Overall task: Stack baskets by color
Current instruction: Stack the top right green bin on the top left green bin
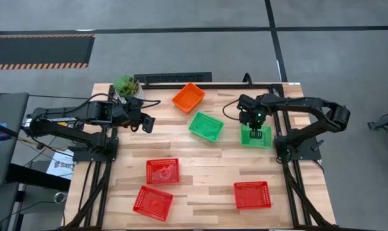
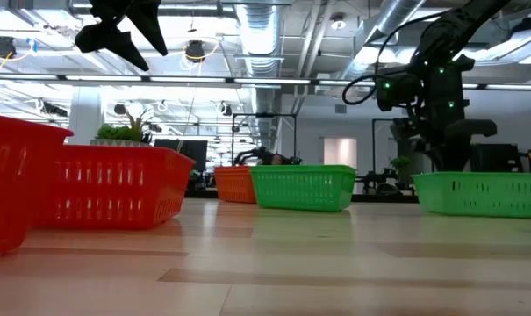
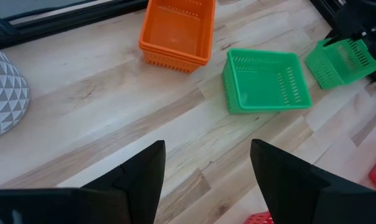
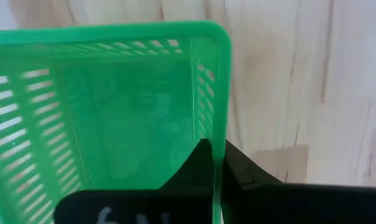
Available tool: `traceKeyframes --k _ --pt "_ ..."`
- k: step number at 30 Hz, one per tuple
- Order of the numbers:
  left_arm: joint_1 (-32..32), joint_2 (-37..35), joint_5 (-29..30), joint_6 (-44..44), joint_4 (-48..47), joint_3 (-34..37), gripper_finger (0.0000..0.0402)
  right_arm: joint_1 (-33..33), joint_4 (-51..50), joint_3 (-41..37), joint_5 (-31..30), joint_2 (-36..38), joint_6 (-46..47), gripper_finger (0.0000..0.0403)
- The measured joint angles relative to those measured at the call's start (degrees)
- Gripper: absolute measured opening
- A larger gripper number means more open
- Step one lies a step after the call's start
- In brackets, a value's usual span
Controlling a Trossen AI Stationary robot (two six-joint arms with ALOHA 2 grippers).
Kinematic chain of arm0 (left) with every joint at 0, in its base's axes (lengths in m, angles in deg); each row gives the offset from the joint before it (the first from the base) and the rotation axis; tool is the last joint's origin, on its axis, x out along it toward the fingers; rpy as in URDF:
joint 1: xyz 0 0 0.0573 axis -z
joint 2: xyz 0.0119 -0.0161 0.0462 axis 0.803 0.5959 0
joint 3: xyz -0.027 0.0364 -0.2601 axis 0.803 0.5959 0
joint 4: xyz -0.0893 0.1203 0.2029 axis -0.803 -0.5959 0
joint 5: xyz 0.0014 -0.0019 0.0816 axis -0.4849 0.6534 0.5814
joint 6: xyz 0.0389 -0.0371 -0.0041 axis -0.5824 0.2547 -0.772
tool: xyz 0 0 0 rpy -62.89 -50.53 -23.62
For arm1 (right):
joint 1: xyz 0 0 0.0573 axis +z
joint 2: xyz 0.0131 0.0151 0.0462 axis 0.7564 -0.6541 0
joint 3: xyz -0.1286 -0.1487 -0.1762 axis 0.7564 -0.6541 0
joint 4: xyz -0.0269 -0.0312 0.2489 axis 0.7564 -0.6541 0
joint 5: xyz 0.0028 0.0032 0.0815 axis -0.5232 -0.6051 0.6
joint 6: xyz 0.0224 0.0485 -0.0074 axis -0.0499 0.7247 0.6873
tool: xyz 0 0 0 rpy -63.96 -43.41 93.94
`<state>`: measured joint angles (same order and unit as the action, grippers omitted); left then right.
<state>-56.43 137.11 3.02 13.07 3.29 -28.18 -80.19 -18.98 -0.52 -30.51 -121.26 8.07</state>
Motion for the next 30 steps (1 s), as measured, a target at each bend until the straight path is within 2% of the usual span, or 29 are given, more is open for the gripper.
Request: traceKeyframes --k 7,15,18,23,30 --pt "0.02 0.01 0.0 -0.43 -0.09 0.0 0.0224 -1.2 -10.08 6.43 2.47 0.0 2.47 0.001" --pt "0.01 0.01 -0.01 -0.45 -0.11 0.0 0.0224 -3.13 -19.38 22.03 2.74 0.0 4.02 0.0006" --pt "0.01 0.01 -0.03 -0.45 -0.11 0.0 0.0224 -3.63 -18.31 28.27 2.9 0.0 7.88 0.0004" --pt "0.01 0.01 -0.03 -0.45 -0.11 0.0 0.0224 -3.09 -10.68 34.37 3.28 -0.85 18.14 0.0004" --pt "0.0 0.02 -0.4 -0.45 -0.09 0.0 0.0224 -1.54 -5.39 39.39 9.08 -7.83 24.48 0.0004"
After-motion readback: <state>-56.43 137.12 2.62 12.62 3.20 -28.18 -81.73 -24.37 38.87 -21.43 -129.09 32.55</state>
